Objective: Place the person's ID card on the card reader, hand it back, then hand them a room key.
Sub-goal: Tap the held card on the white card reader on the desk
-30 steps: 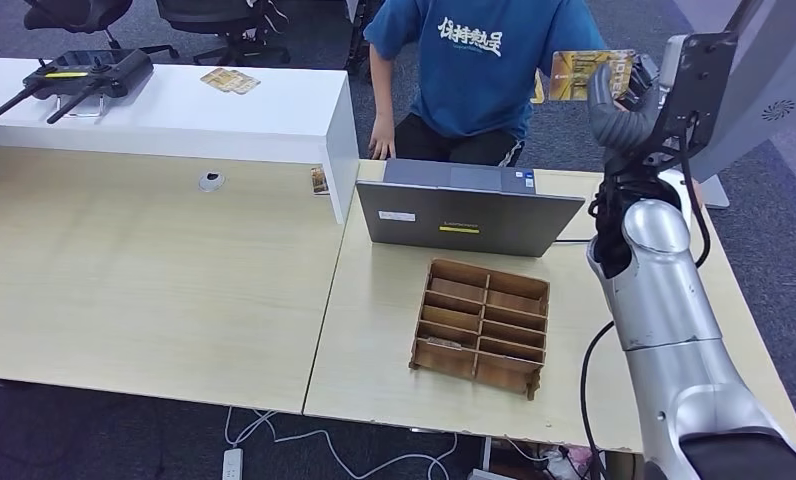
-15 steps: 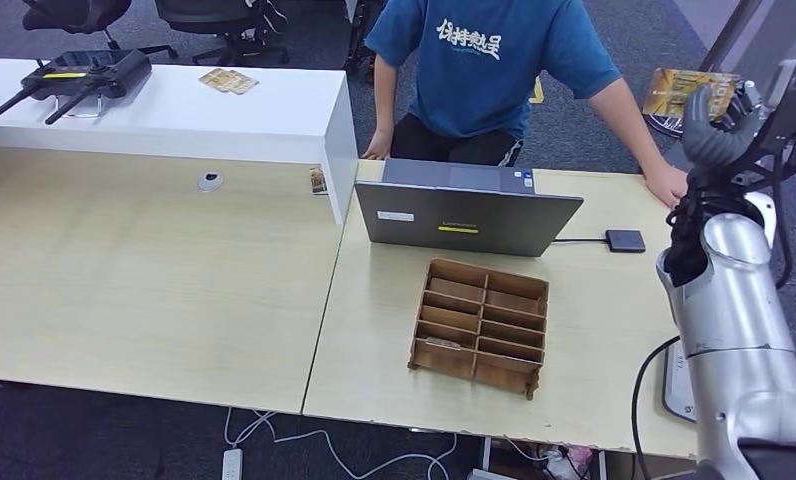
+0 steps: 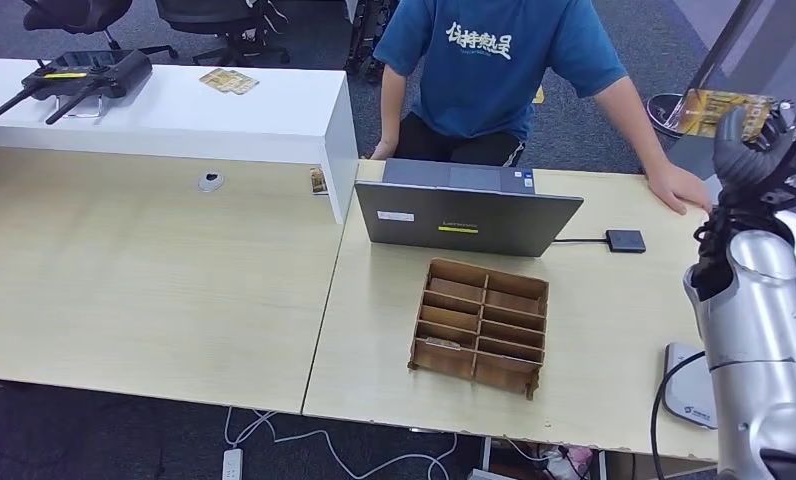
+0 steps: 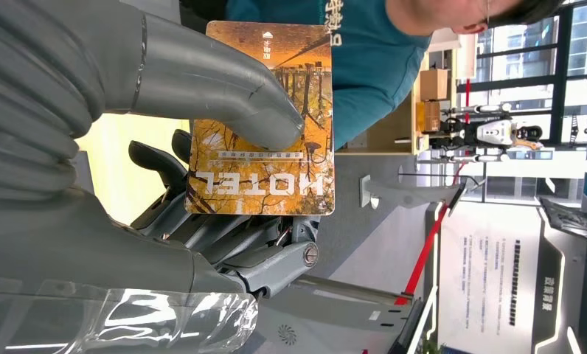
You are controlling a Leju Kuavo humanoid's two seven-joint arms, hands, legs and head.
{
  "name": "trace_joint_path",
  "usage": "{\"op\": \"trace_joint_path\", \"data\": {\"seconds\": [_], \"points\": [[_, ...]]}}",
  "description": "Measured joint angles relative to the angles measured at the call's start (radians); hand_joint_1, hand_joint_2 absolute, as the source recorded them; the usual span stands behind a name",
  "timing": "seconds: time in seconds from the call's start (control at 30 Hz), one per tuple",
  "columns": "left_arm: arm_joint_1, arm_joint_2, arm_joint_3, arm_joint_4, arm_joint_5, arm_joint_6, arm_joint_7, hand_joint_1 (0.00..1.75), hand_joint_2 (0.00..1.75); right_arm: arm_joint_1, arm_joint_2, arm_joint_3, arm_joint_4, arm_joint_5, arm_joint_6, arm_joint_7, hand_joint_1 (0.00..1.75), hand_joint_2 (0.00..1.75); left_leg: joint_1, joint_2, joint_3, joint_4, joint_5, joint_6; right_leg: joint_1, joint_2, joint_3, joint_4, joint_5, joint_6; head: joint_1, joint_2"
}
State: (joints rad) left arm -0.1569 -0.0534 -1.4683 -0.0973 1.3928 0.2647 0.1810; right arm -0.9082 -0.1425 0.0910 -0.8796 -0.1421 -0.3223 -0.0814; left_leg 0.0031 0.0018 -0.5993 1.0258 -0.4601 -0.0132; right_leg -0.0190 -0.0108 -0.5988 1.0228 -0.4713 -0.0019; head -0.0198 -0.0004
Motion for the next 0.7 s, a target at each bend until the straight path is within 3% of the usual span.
{"op": "trace_joint_path", "data": {"seconds": [0.27, 0.7], "points": [[0.001, 0.0, 0.0, 0.0, 0.01, 0.003, -0.005, 0.0, 0.0, 0.029, -0.034, -0.03, 0.0, -0.018, 0.041, -0.002, 1.75, 1.75, 0.0, -0.001, 0.0, 0.0, 0.0, 0.0, 0.0, -0.001, 0.0, 0.0, 0.0, 0.0, 0.0, 0.0], [0.003, 0.001, 0.0, 0.0, 0.05, 0.011, -0.022, 0.0, 0.0, 0.204, -0.184, -0.146, -0.033, -0.015, 0.116, -0.03, 1.75, 1.75, 0.0, -0.002, -0.001, 0.0, -0.001, 0.001, 0.0, -0.003, 0.001, -0.001, 0.0, 0.0, 0.0, 0.0]]}}
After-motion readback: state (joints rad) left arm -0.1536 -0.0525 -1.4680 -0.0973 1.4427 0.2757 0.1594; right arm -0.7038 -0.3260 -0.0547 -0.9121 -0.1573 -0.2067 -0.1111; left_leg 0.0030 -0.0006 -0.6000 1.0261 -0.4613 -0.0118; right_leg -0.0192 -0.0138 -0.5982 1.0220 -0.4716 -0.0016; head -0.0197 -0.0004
